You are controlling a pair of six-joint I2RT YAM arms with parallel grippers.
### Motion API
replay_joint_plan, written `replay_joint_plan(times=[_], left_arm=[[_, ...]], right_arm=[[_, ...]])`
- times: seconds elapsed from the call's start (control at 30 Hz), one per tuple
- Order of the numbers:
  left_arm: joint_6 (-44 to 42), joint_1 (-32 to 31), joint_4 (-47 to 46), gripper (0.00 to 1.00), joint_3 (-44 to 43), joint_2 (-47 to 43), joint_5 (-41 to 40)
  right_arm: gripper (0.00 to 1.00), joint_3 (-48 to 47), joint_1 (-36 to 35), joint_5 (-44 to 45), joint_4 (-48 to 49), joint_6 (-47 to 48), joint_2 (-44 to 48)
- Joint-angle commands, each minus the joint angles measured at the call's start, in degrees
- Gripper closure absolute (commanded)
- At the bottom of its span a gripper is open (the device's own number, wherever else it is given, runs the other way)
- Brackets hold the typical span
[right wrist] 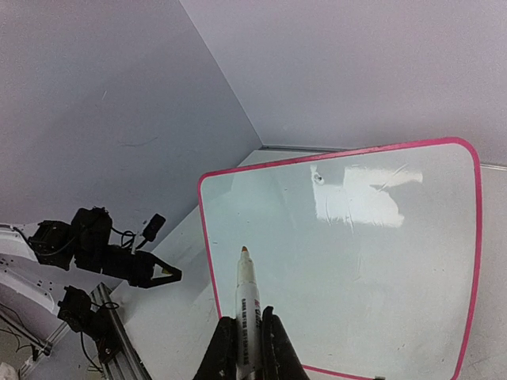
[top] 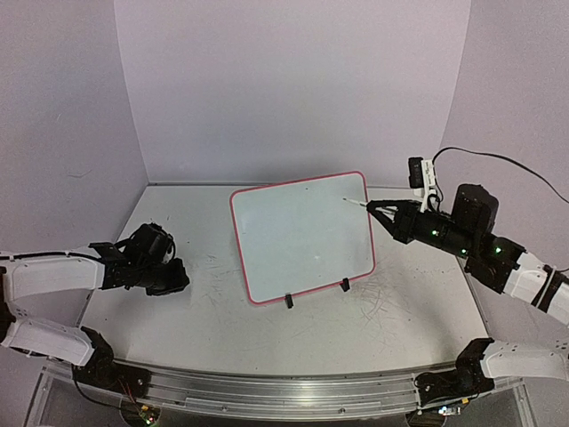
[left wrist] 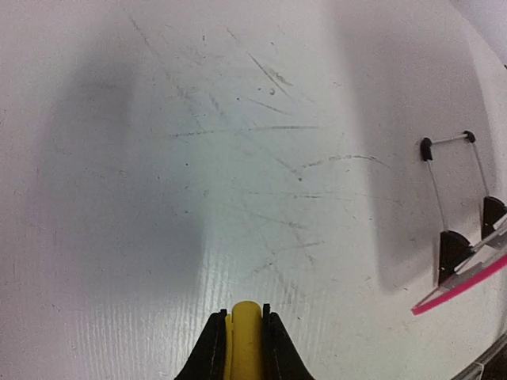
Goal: Write a sentence on the whiteboard
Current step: Place the pen cap at the center of the board.
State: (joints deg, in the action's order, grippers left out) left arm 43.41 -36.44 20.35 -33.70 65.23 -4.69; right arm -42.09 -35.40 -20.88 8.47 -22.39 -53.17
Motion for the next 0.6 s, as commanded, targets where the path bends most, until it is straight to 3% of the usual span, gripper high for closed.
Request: replay_joint_plan(times=[0.0, 0.37, 0.57], left_arm=[[-2.29, -0.37, -5.38, 1.0, -0.24, 4.26, -7.95], [-2.72, -1.29, -16.41, 0.96, 1.62, 17.75, -11.41], [-1.52, -2.67, -19.04, 0.92, 2.54, 20.03, -14.06]], right_arm=[[1.0, -1.97, -0.02, -0.32, 0.8, 2.44, 0.16], [1.0, -0.36, -0.02, -1.84, 5.34, 1.01, -1.78], [1.0, -2.51, -0.02, -0.77, 6.12, 4.93, -4.91]])
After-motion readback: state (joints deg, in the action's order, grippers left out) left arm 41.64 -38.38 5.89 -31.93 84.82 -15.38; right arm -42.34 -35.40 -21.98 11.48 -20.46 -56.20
